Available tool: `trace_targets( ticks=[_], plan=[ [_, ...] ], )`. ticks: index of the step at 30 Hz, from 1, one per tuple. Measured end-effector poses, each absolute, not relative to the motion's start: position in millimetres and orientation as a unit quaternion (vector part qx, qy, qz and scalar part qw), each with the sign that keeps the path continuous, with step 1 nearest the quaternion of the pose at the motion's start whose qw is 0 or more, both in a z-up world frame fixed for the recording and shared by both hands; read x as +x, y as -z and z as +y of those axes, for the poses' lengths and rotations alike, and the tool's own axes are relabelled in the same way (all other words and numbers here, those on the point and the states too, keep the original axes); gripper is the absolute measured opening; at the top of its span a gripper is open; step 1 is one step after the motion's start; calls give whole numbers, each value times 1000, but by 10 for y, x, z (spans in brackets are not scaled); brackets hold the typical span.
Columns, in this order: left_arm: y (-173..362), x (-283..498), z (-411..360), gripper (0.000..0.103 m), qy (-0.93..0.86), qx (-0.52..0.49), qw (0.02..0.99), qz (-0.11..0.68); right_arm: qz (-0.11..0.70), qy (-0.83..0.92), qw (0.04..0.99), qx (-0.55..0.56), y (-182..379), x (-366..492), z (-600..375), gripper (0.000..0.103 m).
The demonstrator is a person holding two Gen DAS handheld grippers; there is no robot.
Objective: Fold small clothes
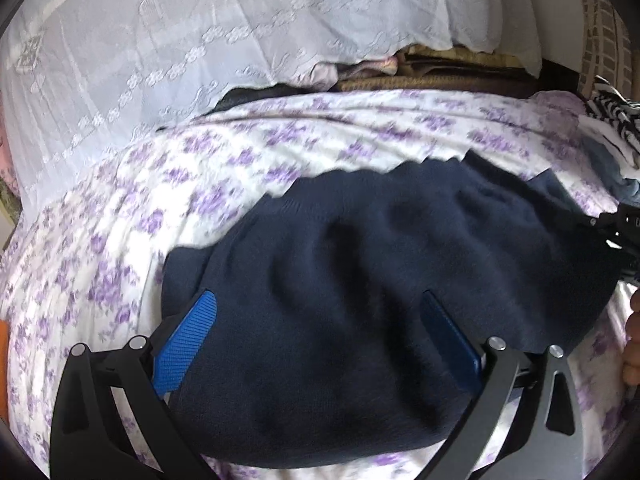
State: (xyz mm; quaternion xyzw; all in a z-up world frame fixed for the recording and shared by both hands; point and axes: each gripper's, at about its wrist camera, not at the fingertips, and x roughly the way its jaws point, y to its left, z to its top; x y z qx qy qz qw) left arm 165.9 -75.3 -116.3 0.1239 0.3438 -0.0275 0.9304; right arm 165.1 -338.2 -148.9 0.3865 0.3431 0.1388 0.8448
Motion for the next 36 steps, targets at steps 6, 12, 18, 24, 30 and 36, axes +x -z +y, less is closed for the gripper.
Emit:
trace_targets(
  ticks=[6,12,18,24,30,36],
  plan=[
    [1347,1844,-937,99,13,138,920,365,354,-137,833,401,1568,1716,-3385,42],
    [1408,1889,-811,99,30,94,919,381,338,-117,847,394,1528,1655,-3370,22],
    [1421,1876,-803,99,29,94,920,378,321,-110,867,365,1383,1600,-3300,22],
    [1424,1894,-753,99,39,78,919,384,315,-99,878,345,1237,1569,-3234,21],
    [1339,1862,-716,99,48,72,919,384,307,-92,892,319,1014,1514,-3109,21],
    [1101,1943,-828,99,56,72,922,375,296,-85,905,293,842,1466,-2948,21]
  ],
)
